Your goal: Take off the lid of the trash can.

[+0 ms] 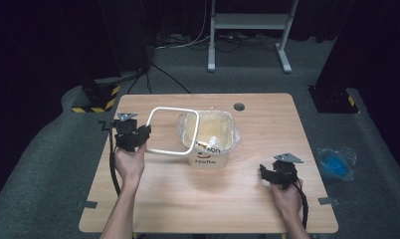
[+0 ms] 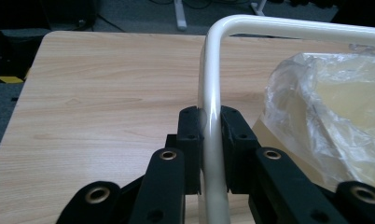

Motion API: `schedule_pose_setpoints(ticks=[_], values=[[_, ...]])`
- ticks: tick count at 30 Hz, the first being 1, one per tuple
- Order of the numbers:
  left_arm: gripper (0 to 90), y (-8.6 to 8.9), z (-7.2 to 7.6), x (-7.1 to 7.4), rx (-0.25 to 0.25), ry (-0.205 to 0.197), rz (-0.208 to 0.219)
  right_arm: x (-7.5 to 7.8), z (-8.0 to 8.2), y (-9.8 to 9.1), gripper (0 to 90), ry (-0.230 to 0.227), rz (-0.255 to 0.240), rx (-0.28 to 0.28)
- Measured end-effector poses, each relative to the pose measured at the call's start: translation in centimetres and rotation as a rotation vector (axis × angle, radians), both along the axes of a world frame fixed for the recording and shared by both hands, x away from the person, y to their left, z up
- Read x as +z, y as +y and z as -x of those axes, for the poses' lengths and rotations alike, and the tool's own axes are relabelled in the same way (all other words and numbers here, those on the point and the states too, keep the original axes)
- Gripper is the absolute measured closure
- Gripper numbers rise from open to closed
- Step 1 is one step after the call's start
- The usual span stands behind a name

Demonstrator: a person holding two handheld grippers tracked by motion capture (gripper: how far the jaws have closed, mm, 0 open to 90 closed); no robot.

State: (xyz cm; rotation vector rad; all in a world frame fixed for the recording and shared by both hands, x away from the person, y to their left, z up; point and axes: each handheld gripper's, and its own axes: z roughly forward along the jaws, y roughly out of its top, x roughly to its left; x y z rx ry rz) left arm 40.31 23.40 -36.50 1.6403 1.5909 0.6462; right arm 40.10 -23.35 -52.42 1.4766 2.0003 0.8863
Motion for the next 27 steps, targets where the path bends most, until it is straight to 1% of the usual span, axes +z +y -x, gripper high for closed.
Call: schedule_pose_setpoints(ticks=[2,3,6,8,16,21,27], values=[[79.2,0.4,0.1,-0.1,0.009,0.002,0.0,0.0,0.0,0.0,27.8,0.0,0.0,0.0],[79.1,0.5,0.1,-0.1,0.011,0.002,0.008,0.0,0.0,0.0,27.8,0.0,0.0,0.0],[79.1,0.8,0.2,-0.2,0.015,0.002,0.003,0.0,0.0,0.0,27.8,0.0,0.0,0.0],[79.1,1.0,0.3,-0.3,0.021,0.004,0.008,0.0,0.0,0.0,27.8,0.0,0.0,0.0],[79.2,1.7,0.6,-0.5,0.043,0.004,-0.011,0.0,0.0,0.0,27.8,-0.001,0.0,0.004],[79.2,2.5,0.8,-0.9,0.065,0.005,-0.001,0.0,0.0,0.0,27.8,-0.001,0.0,0.004],[79.2,2.8,0.9,-1.1,0.076,0.004,0.005,0.0,0.0,0.0,27.8,-0.001,0.0,0.003]])
